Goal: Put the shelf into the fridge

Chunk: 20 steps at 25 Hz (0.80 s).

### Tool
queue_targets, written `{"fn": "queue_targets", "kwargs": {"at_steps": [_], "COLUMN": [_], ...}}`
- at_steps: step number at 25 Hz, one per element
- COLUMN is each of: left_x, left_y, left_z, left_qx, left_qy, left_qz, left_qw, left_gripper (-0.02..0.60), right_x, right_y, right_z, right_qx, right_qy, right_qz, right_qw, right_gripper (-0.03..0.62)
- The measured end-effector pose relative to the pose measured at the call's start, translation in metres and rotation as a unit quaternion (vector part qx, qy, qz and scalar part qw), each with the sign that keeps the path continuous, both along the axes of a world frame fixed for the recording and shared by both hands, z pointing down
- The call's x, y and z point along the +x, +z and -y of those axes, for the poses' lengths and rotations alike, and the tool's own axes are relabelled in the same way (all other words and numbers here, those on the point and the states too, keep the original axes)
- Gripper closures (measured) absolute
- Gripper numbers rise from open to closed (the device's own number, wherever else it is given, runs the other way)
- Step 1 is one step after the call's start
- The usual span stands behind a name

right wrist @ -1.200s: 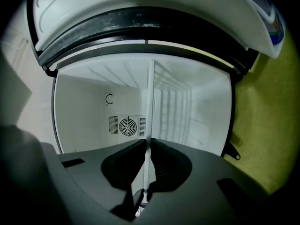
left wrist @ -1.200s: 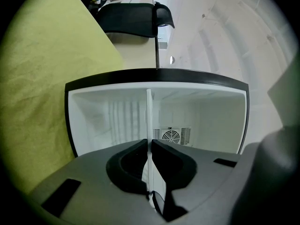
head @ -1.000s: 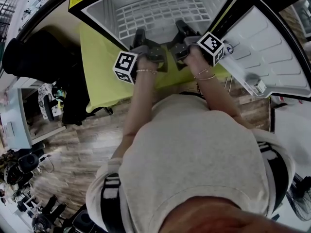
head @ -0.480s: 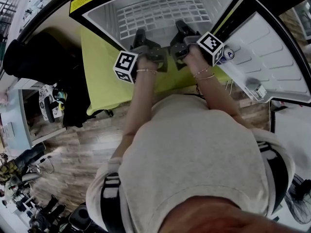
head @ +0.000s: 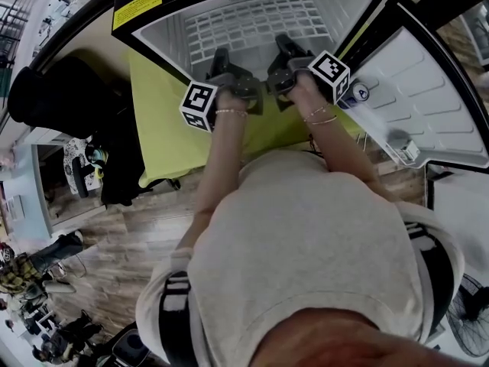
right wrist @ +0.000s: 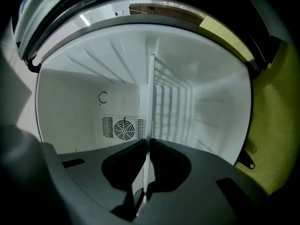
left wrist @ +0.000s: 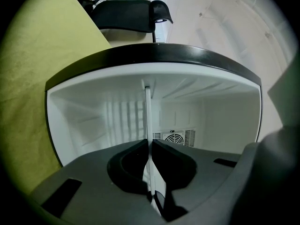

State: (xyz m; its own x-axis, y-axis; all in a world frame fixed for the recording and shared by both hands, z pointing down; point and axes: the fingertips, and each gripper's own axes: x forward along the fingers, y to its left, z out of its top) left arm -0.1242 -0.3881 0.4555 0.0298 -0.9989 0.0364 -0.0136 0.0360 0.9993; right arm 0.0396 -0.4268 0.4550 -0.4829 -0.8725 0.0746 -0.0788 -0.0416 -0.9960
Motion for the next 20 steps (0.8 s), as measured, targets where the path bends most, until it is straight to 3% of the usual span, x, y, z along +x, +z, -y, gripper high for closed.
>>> {"fn": "queue_targets", "kwargs": {"at_steps": [11, 16, 20], "left_x": [-0.001, 0.003, 0.010], "left_y": [-0.002, -0.007, -0.009], "left_z": [-0.002, -0.006, -0.013], "left_qx": [-0.006, 0.002, 0.005], "left_qy": [-0.001, 0.008, 0.020], "left_qz": [-0.003, 0.006, 0.008], "left_qw": [1.0000, 0.9999, 0.9997], "left_gripper": [0.551, 0.503, 0.485], "right_x": [0.001, 0.004, 0.008], "right_y": [-0.002, -0.009, -0.010], "right_z": [-0.001, -0.007, -0.014], "right_qx": [0.005, 0.021, 0.023], "right_qy": [-0.001, -0.004, -0.001], "right_qz": [0.000, 0.021, 0.022], "right_qw": [1.000, 1.000, 1.000], "right_gripper": [0.553, 0.497, 0.496]}}
